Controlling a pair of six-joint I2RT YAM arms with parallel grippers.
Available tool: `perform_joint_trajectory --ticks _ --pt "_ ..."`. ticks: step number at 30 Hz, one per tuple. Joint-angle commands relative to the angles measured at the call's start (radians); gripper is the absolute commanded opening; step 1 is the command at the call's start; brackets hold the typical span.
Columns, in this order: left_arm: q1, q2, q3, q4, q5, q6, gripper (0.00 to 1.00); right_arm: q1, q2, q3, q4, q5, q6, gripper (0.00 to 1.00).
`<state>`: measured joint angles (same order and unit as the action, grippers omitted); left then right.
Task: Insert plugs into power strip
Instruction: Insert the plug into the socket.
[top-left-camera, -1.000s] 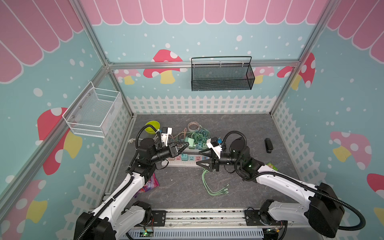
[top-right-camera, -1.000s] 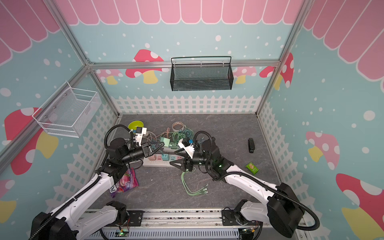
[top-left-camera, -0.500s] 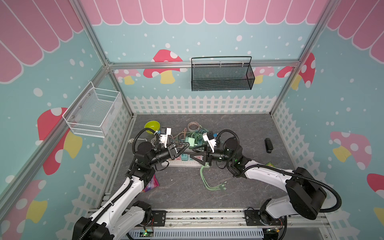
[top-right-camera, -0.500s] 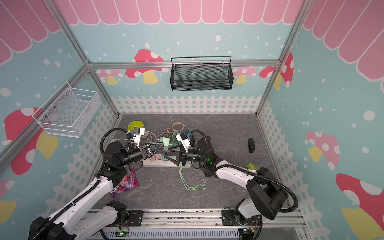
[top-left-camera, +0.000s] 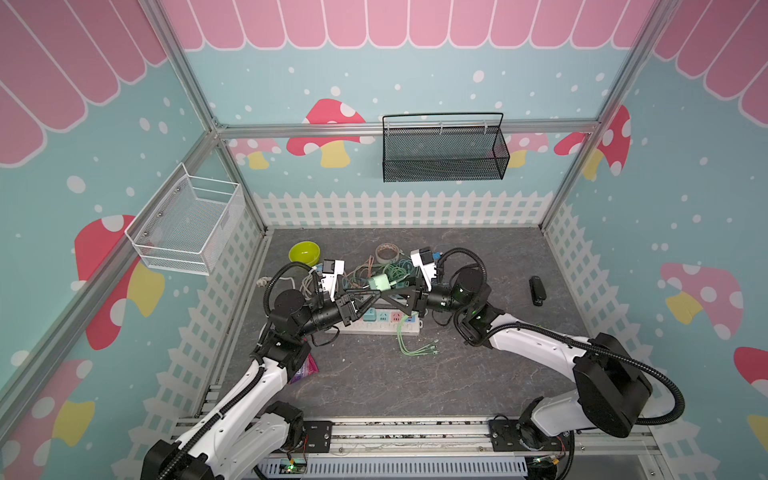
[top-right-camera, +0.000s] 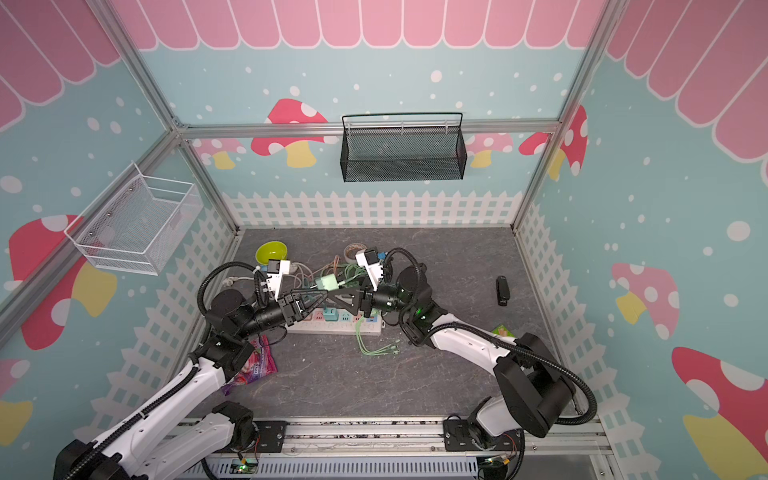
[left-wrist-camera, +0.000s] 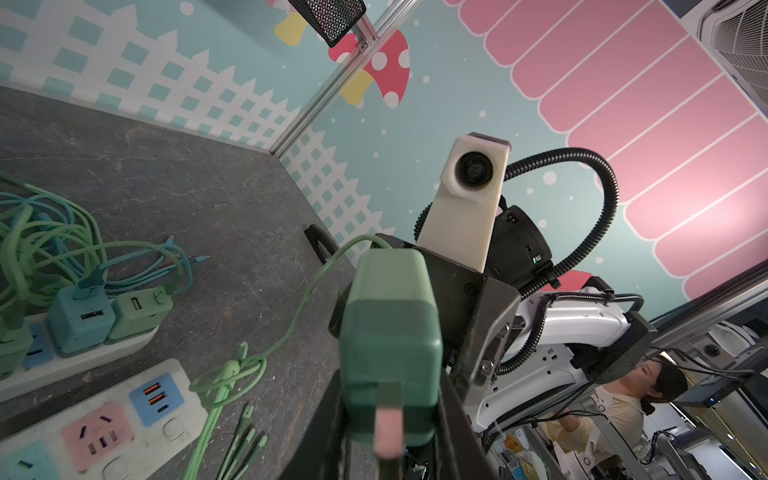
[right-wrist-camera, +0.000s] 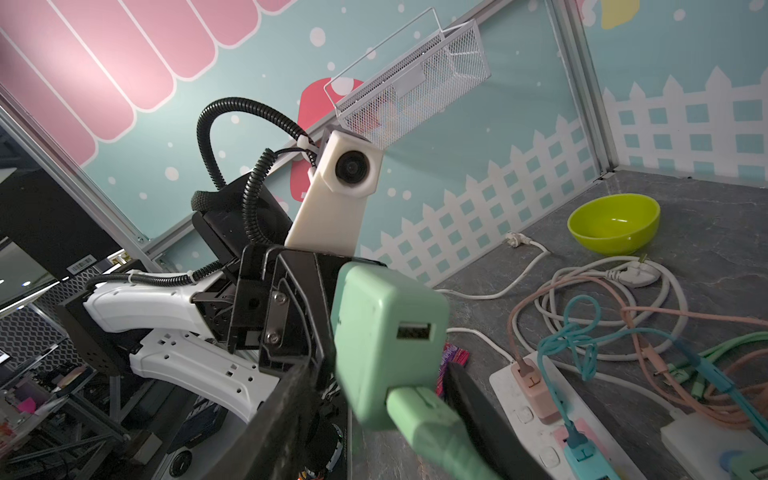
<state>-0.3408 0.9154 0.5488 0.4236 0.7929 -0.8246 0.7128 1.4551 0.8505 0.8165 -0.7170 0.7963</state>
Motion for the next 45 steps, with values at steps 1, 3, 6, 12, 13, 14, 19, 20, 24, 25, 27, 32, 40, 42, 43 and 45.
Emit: perform_joint_trajectory --ticks 1,3,6,12,13,14,19,20,24,25,27,32,40,42,43,45 --pt "-0.008 0.005 -0.021 0.004 0.001 0.024 0.0 0.002 0.003 0.037 0.061 -0.031 0.036 0.52" --pt "-0.01 0.005 -0.023 0.006 0.001 0.027 0.0 0.001 0.003 0.045 0.061 -0.037 0.045 0.51" --pt "-0.012 0.006 -0.026 0.004 0.001 0.035 0.0 0.001 0.007 0.053 0.061 -0.042 0.053 0.5" --pt "-0.014 0.008 -0.03 0.008 0.002 0.041 0.0 -0.003 0.002 0.055 0.074 -0.05 0.064 0.49" --pt "-0.014 0.008 -0.031 0.008 0.003 0.041 0.0 -0.003 0.002 0.057 0.074 -0.053 0.064 0.48" --pt "-0.015 0.008 -0.032 0.012 0.005 0.041 0.0 -0.004 0.001 0.058 0.073 -0.055 0.064 0.47" --pt "-0.019 0.006 -0.031 0.02 0.018 0.041 0.0 -0.006 0.005 0.055 0.091 -0.068 0.069 0.41" --pt "-0.019 0.005 -0.032 0.024 0.022 0.041 0.0 -0.006 0.005 0.052 0.097 -0.071 0.07 0.4" --pt "-0.02 0.004 -0.04 0.036 0.039 0.035 0.0 -0.009 0.002 0.042 0.127 -0.085 0.083 0.39" --pt "-0.02 0.003 -0.042 0.042 0.043 0.033 0.0 -0.01 0.002 0.04 0.133 -0.087 0.087 0.39" --pt "-0.02 -0.002 -0.045 0.048 0.048 0.032 0.0 -0.012 0.0 0.041 0.136 -0.096 0.089 0.39" --pt "-0.021 -0.006 -0.041 0.048 0.045 0.033 0.0 -0.012 0.002 0.047 0.136 -0.13 0.081 0.3" --pt "-0.021 -0.009 -0.017 -0.03 0.031 0.055 0.27 -0.012 -0.056 0.075 -0.132 -0.087 -0.116 0.13" --pt "-0.021 -0.013 -0.012 -0.066 0.032 0.072 0.36 -0.012 -0.076 0.102 -0.275 -0.043 -0.21 0.12" --pt "-0.021 -0.017 -0.01 -0.085 0.031 0.08 0.39 -0.013 -0.084 0.114 -0.327 -0.027 -0.249 0.12" --pt "-0.021 -0.032 -0.007 -0.132 0.025 0.106 0.43 -0.018 -0.101 0.134 -0.422 0.005 -0.314 0.11"
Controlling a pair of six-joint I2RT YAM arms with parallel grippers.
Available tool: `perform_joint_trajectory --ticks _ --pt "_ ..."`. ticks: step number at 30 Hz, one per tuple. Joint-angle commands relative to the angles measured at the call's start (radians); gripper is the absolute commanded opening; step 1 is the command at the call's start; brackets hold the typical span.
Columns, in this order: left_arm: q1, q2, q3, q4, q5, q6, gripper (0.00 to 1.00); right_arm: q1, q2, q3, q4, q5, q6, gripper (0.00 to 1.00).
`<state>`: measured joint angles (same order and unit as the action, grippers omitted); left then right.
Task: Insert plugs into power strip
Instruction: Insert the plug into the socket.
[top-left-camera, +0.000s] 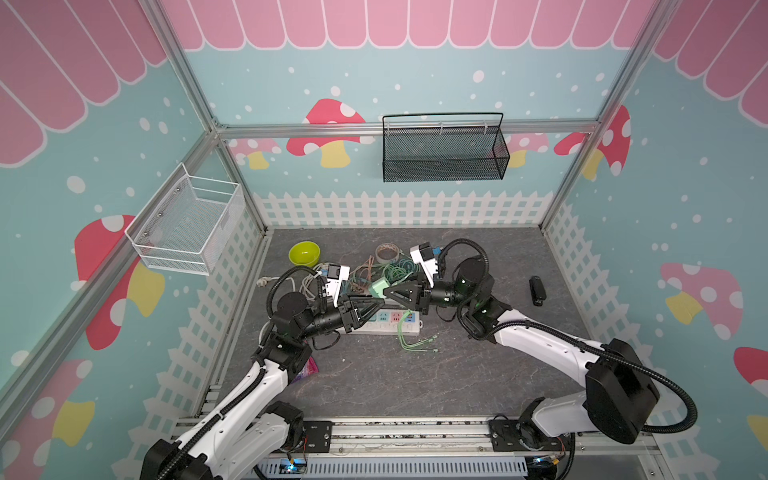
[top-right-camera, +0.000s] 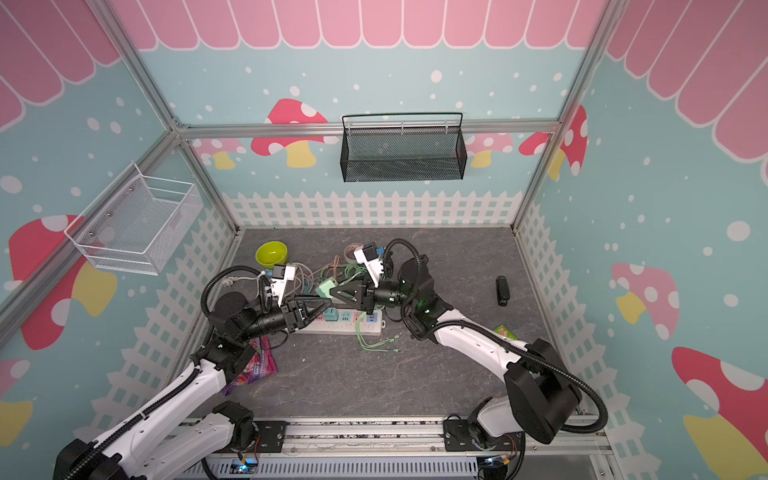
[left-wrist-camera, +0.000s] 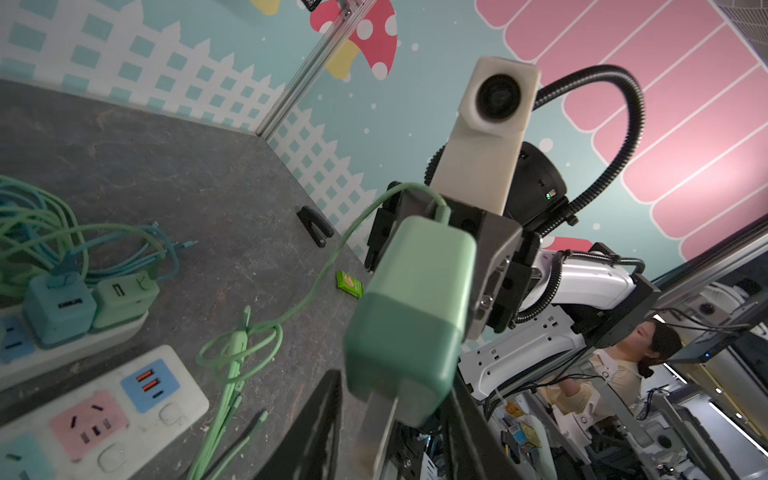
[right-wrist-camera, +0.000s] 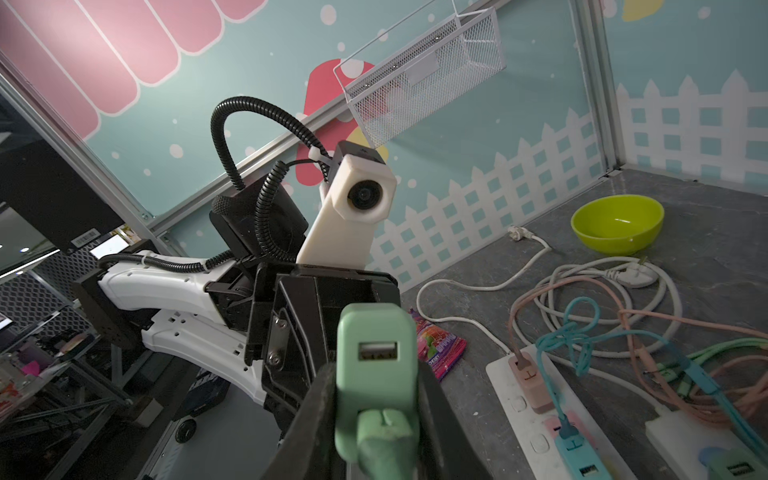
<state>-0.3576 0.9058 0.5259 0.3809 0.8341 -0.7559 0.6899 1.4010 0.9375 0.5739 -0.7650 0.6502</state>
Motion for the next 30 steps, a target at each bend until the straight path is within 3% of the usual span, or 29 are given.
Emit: perform_joint_trajectory --ticks 1,7,12,16,30 --pt "-0.004 -0.029 0.017 -0.111 -0.023 0.047 0.45 0.002 -0.053 0.057 -0.216 0.065 -0.191 0.11" --pt "-0.004 -0.094 0.035 -0.301 -0.091 0.139 0.53 -0.044 -0.097 0.112 -0.425 0.143 -0.316 0.1" --pt "-0.003 -0.132 0.068 -0.502 -0.224 0.216 0.53 -0.12 -0.14 0.138 -0.518 0.166 -0.383 0.1" --pt "-0.003 -0.141 0.075 -0.563 -0.309 0.216 0.54 -0.168 -0.14 0.182 -0.585 0.199 -0.462 0.1" --pt "0.018 -0.119 0.103 -0.769 -0.598 0.196 0.56 -0.23 0.05 0.41 -0.703 0.276 -0.624 0.1"
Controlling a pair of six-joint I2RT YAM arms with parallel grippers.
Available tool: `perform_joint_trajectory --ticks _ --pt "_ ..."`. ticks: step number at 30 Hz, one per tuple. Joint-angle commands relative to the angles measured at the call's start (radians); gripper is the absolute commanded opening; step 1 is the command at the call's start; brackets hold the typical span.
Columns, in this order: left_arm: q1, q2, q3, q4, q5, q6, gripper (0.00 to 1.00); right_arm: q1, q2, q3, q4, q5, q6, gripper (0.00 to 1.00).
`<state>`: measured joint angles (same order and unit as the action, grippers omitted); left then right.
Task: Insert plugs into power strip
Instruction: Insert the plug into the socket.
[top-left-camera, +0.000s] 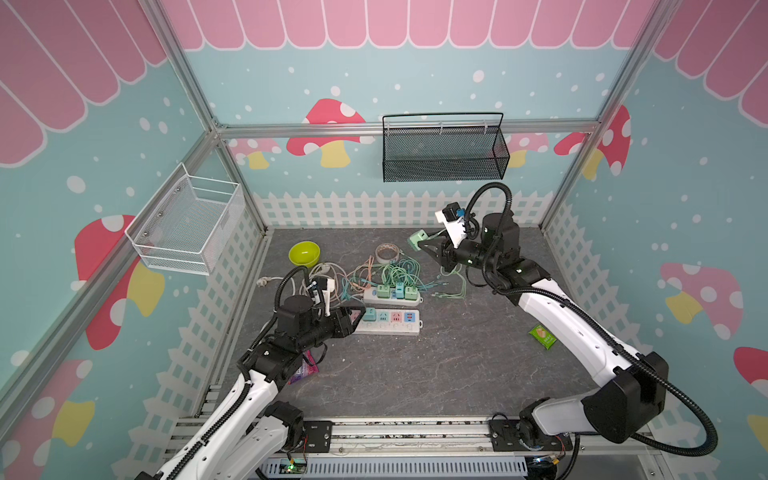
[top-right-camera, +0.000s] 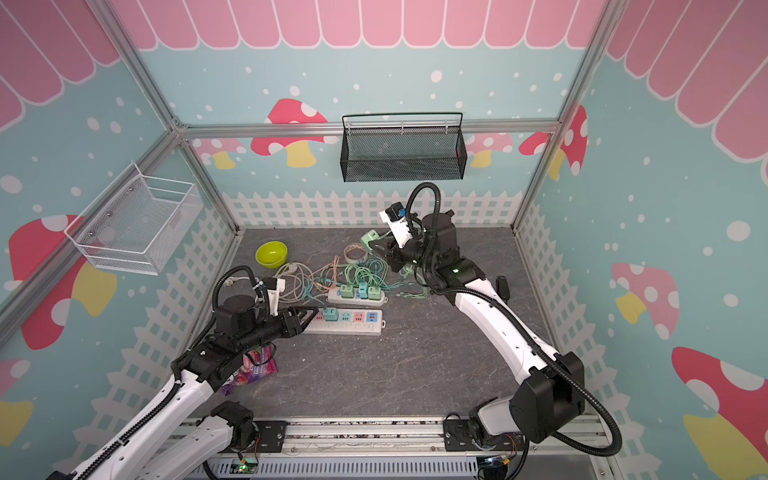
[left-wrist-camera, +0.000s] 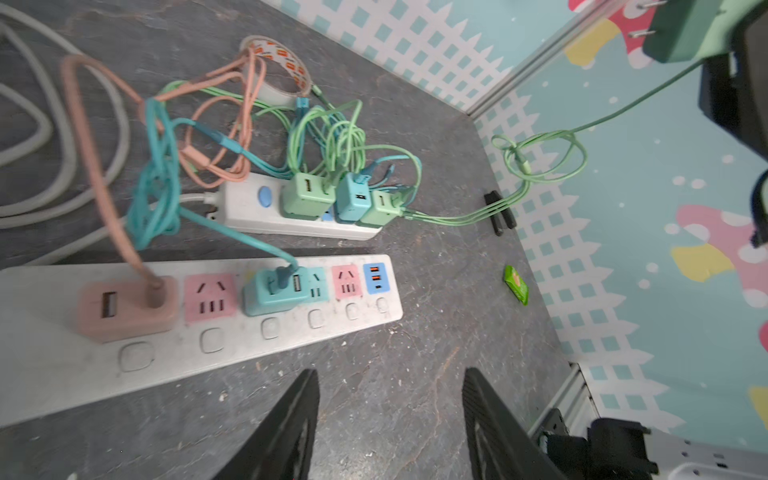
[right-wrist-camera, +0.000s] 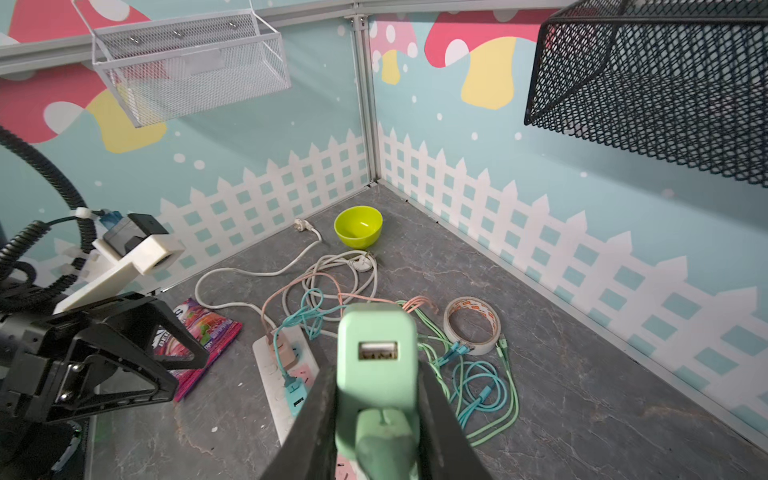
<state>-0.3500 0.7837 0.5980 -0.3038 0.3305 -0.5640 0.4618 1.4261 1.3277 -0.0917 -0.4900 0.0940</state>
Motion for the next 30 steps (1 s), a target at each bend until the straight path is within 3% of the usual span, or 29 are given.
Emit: perform_joint_trajectory --ticks 1,8,14,20,30 --pt "0.012 0.005 0.03 -0.092 -0.106 0.001 0.56 -0.002 0.035 0.01 -0.036 -0.015 -0.077 0.1" --pt "0.035 0.014 0.019 -0.142 -0.205 -0.032 0.56 0.001 0.081 -0.093 -0.035 -0.137 -0.102 0.1" --pt "0.071 0.046 -0.001 -0.166 -0.26 -0.053 0.55 0.016 0.088 -0.136 -0.096 -0.218 -0.22 0.12" --pt "0.096 0.119 -0.023 -0.157 -0.312 -0.079 0.53 0.04 0.152 -0.09 -0.238 -0.215 -0.343 0.14" --pt "0.135 0.227 -0.048 -0.07 -0.306 -0.079 0.48 0.127 0.299 0.011 -0.374 -0.135 -0.42 0.12"
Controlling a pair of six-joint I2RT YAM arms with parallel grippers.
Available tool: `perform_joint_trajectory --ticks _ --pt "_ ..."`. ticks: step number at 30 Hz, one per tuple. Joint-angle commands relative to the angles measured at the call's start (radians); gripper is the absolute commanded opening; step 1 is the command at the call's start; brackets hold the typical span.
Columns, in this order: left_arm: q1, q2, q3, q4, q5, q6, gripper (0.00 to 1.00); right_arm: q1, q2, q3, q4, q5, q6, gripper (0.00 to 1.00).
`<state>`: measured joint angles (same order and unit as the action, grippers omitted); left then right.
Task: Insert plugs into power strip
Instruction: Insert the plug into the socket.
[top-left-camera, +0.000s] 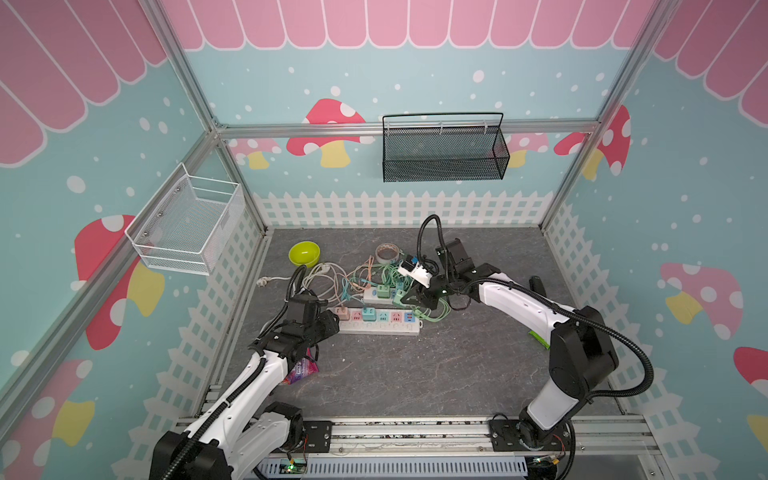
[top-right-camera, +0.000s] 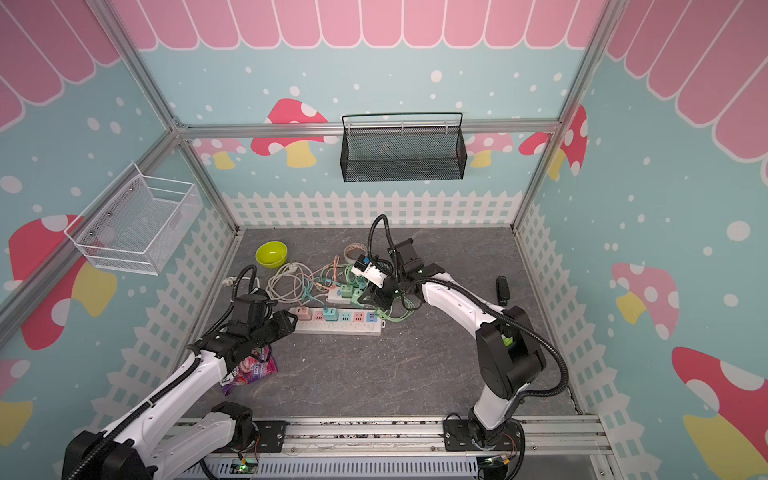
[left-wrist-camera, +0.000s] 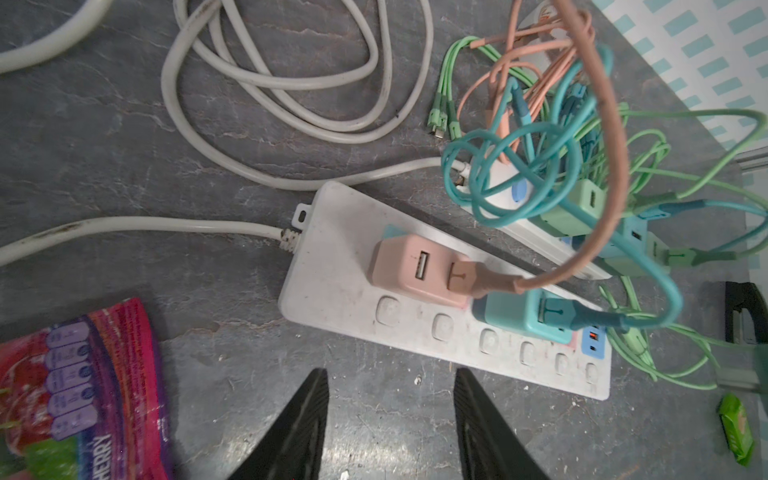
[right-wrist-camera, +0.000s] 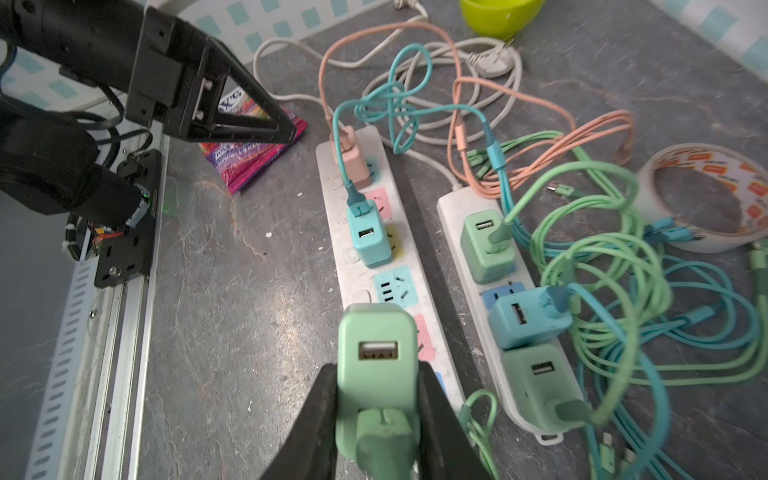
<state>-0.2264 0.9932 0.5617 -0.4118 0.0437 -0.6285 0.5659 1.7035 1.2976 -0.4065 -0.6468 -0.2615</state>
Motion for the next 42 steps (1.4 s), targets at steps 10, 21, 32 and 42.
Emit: perform_joint_trajectory --ticks 10,21,32,42 --pt "0.05 0.113 -0.029 0.1 -0.016 0.012 0.44 0.072 0.091 0.065 -0.095 0.165 -0.089 0.12" --pt "0.062 0.198 -0.013 0.149 0.001 0.027 0.39 0.078 0.141 0.087 -0.089 0.181 -0.123 0.11" --pt "0.082 0.254 -0.01 0.172 -0.013 0.035 0.35 0.078 0.172 0.091 -0.06 0.177 -0.133 0.11" --pt "0.096 0.288 -0.01 0.169 -0.022 0.038 0.35 0.078 0.188 0.092 -0.058 0.185 -0.14 0.11"
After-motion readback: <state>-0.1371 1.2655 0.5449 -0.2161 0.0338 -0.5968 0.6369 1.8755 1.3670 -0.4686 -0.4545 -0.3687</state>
